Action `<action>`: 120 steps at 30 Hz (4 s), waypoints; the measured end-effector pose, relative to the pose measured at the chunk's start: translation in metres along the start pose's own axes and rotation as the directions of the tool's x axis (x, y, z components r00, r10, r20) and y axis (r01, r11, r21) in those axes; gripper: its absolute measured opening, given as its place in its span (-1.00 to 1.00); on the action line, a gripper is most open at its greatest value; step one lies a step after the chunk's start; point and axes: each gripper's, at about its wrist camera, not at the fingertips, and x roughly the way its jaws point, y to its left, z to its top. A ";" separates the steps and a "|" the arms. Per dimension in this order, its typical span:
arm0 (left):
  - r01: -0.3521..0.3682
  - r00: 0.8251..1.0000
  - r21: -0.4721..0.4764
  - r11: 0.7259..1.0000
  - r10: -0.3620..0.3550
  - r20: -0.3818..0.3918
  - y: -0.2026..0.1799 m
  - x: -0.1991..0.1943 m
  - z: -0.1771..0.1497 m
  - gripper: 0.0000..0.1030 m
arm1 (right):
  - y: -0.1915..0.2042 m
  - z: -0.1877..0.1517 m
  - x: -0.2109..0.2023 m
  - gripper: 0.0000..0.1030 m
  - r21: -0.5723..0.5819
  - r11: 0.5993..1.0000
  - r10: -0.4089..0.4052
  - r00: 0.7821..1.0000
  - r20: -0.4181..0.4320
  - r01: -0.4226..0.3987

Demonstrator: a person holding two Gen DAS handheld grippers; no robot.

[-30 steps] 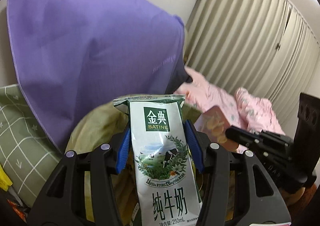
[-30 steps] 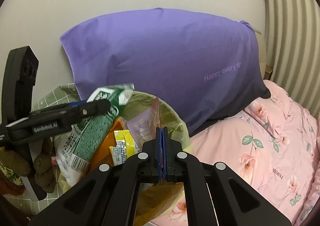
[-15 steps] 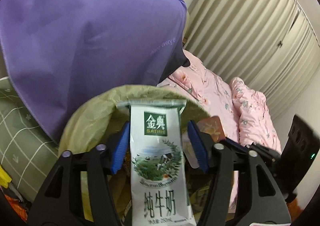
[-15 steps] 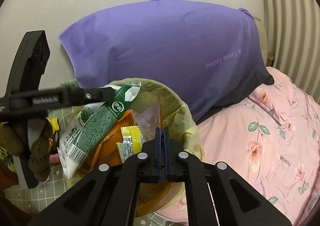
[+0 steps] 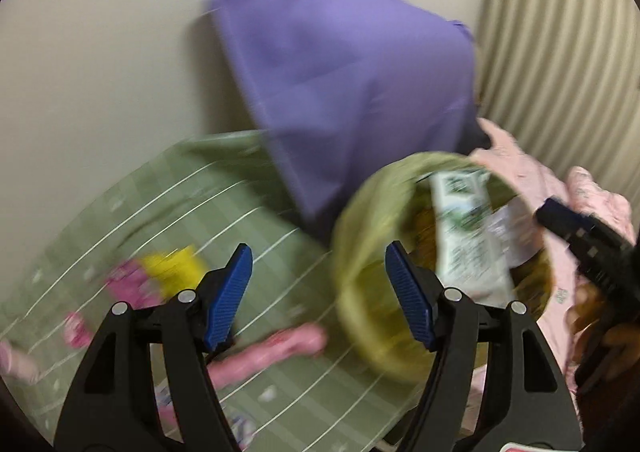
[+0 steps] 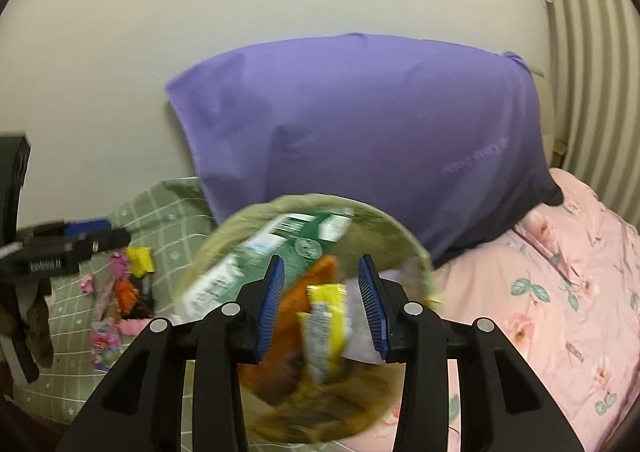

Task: Collect trash
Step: 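Move both tools back over the table toward the snacks, then grasp the pink lollipop with the left tool while the right tool grasps the pink Kleenex packet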

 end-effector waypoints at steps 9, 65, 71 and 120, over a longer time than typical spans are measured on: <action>-0.168 0.986 -0.147 0.975 0.169 -0.001 0.081 -0.037 -0.044 0.27 | 0.081 0.013 0.021 -0.27 -0.079 0.976 0.201 0.979 -0.043 -0.204; -0.322 0.947 -0.599 0.733 0.250 -0.202 0.260 -0.066 -0.194 -0.08 | 0.297 -0.106 0.142 0.11 -0.309 0.703 0.392 0.711 -0.583 -0.641; -0.299 0.954 -0.592 0.749 0.223 -0.200 0.254 -0.070 -0.201 -0.08 | 0.283 -0.131 0.131 0.11 -0.291 0.738 0.361 0.721 -0.591 -0.608; -0.274 0.962 -0.437 0.857 0.238 -0.136 0.221 -0.067 -0.131 -0.66 | 0.199 -0.066 0.060 -0.80 -0.217 0.873 0.368 0.883 -0.291 -0.436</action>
